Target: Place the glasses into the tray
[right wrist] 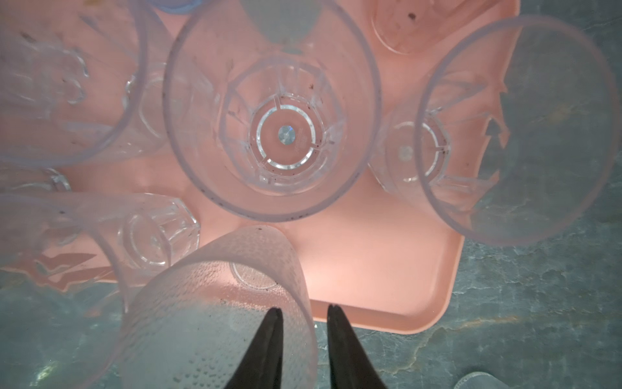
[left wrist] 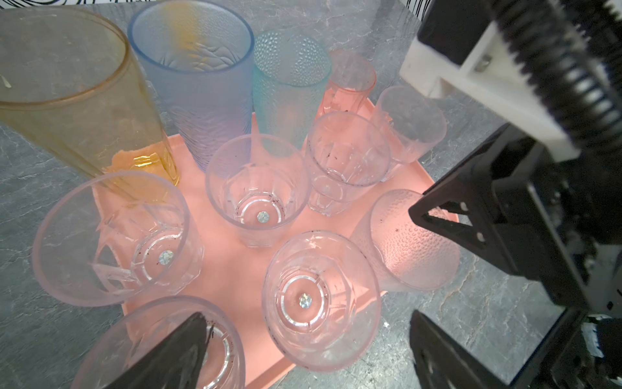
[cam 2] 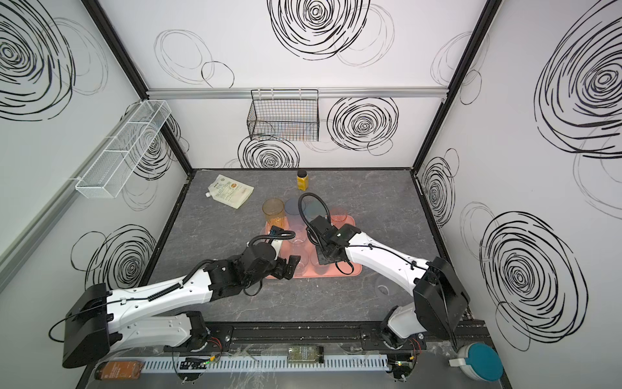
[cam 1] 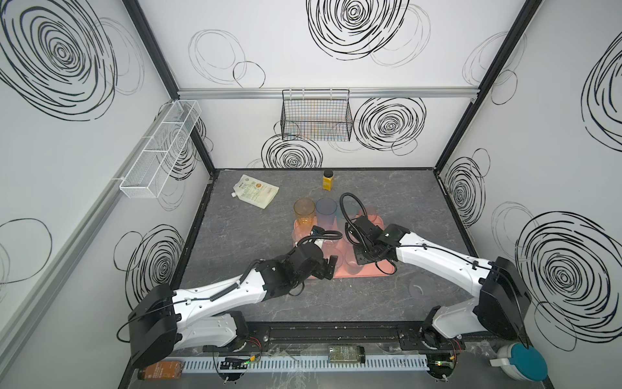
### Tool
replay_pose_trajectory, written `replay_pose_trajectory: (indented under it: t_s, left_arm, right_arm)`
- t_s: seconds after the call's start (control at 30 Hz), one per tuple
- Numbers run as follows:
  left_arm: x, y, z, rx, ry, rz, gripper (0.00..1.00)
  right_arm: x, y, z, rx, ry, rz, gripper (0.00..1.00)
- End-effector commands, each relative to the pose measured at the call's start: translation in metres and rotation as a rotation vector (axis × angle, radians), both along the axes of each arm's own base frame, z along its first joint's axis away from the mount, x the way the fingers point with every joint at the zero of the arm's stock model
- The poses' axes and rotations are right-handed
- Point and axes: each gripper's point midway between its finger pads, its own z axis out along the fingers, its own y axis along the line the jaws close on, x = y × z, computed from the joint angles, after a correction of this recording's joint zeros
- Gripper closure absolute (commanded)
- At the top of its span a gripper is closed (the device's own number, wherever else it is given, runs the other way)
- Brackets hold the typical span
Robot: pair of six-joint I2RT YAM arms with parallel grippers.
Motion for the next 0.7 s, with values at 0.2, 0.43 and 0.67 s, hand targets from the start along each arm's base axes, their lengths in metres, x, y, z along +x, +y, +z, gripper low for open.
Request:
replay_pose_trajectory:
  t_s: [0.2,0.43,0.67]
  left_arm:
    - [0.016,-0.013,0.060,-0.065,-0.166,0.025,0.02]
    - [0.000,-0.062,0.056,-0.001,-0.198,-0.112,0.04]
    - [-0.004,-0.062,0.050,-0.031,-0.195,-0.133,0.04]
  right_arm:
    - [-0.016,-0.070,0.040,-0.059,-0.053,-0.160,0.64]
    - [-0.039,-0.147,0.039,-0.193,-0.053,-0.400,0.58]
    - [-0.061,-0.152,0.010,-0.097,0.020,-0.485,0.54]
